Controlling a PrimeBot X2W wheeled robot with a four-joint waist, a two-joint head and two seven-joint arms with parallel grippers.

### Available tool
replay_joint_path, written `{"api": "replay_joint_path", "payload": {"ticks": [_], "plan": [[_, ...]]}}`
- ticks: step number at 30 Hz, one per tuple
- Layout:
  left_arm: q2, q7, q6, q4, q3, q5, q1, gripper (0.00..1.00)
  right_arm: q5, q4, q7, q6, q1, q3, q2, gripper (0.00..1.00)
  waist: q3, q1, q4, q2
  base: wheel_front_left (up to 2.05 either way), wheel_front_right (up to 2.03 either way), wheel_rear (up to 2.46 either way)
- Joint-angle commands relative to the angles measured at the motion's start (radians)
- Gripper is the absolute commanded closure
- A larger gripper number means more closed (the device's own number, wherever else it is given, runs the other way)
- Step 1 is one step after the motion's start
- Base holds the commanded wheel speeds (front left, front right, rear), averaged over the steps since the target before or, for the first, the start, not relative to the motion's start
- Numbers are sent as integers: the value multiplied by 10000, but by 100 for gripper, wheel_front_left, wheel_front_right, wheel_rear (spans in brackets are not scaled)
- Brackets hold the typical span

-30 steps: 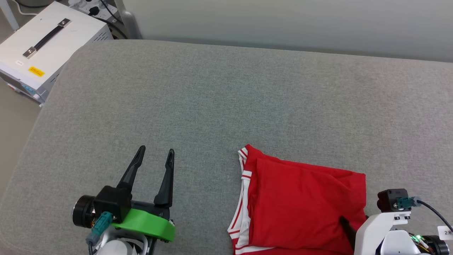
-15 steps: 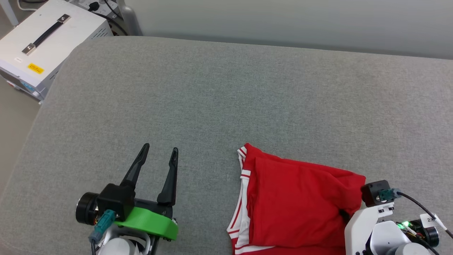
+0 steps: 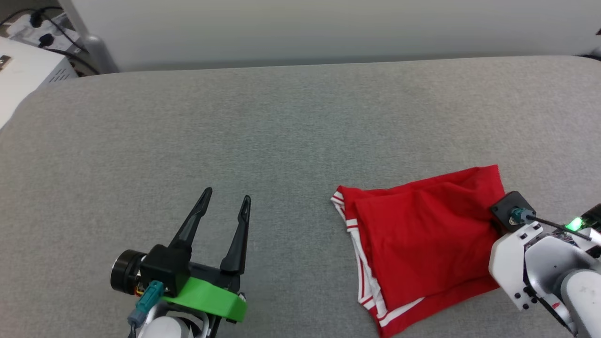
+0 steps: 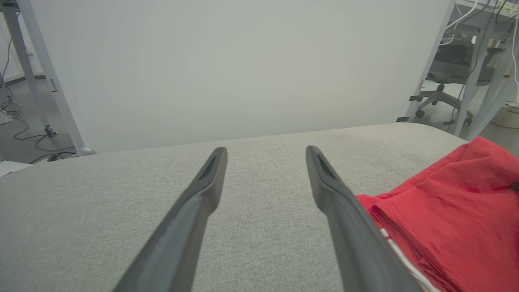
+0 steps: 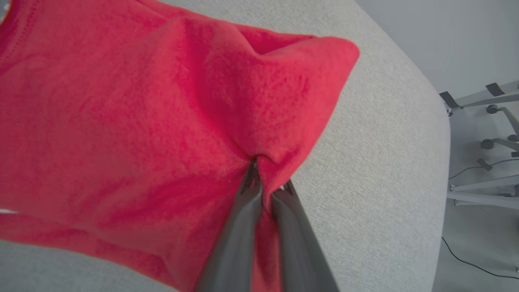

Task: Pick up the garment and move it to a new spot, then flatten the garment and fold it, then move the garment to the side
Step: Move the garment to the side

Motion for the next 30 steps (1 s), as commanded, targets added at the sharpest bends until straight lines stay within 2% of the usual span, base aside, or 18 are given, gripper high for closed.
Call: {"api": "replay_joint_path", "payload": {"ticks": [1, 7, 12, 15, 20, 30], "plan": [[109, -57, -27, -88, -84, 32, -112, 0, -35, -22, 27, -11, -339, 131, -319, 100, 366, 0, -1092, 115, 0, 0, 0], [388, -57, -27, -451, -657, 153, -517, 0, -452, 710, -360, -11, -1405, 761, -1899, 100, 1096, 0, -2129, 115, 0, 0, 0], [689, -57, -27, -815, -912, 231, -922, 0, -499, 1809, -883, -11, -2125, 715, -2533, 100, 1804, 0, -2624, 115, 0, 0, 0], [972, -57, -27, -1075, -1038, 289, -1167, 0, -536, 2644, -1243, -11, -2478, 267, -2774, 100, 2307, 0, -2747, 115, 0, 0, 0], [1361, -57, -27, -1535, -997, 352, -1449, 0, -810, 4003, -1939, -11, -2940, -797, -2739, 100, 3028, 0, -2706, 115, 0, 0, 0], [2198, 233, -22, -2643, -766, 449, -1799, 0, -2251, 6332, -3480, -11, -3999, -3672, -2004, 100, 4260, 0, -2338, 115, 0, 0, 0]]}}
